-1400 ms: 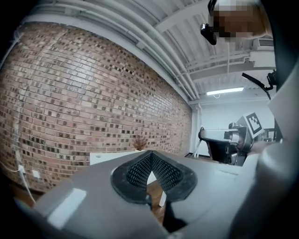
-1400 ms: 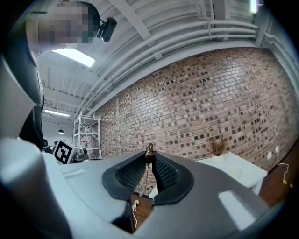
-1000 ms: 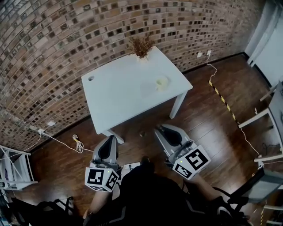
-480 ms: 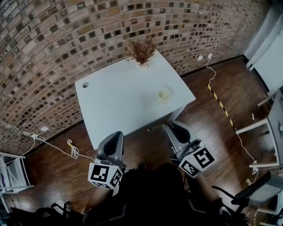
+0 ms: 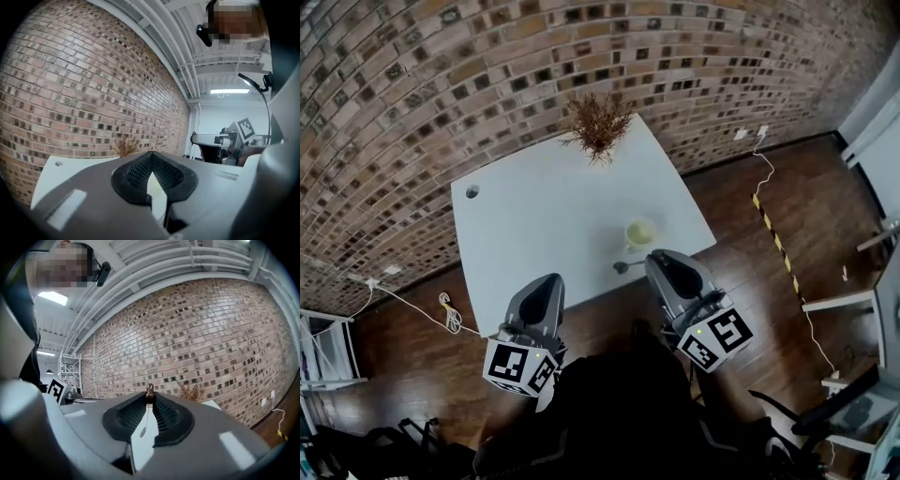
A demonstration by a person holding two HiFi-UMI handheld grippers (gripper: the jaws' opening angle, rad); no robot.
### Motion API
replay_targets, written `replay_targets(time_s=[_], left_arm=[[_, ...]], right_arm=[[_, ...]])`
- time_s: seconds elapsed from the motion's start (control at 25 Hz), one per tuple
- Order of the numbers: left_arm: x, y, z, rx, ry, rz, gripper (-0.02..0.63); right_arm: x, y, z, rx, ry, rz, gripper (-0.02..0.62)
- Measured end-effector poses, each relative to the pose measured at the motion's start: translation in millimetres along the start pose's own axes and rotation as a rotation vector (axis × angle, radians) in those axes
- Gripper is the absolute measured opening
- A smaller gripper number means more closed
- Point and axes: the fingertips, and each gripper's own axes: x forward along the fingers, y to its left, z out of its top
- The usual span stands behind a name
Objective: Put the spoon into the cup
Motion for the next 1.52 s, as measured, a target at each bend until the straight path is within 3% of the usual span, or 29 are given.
replay_targets(time_s=[0.28, 0.6, 0.92, 1.08, 1.52], left_arm=[[70, 1, -4, 0.006, 0.024, 0.150, -0.006], [121, 6, -50, 0.066, 0.105, 0.193, -0.006], [152, 41, -102, 0.056, 0.187, 0.190, -0.006], [165, 44, -122, 0.048, 0.218, 0.150, -0.005], [186, 56, -165, -0.026, 0.301, 0.196, -0.005]], right_arm=[[25, -80, -2, 0.016, 0.054, 0.100, 0.049], [57, -151, -63, 0.067, 0.131, 0.127, 0.049], [90, -179, -116, 0.106, 0.199, 0.087, 0.048], [100, -183, -138, 0.109, 0.259, 0.080, 0.049], [109, -190, -185, 0.116, 0.335, 0.040, 0.049]])
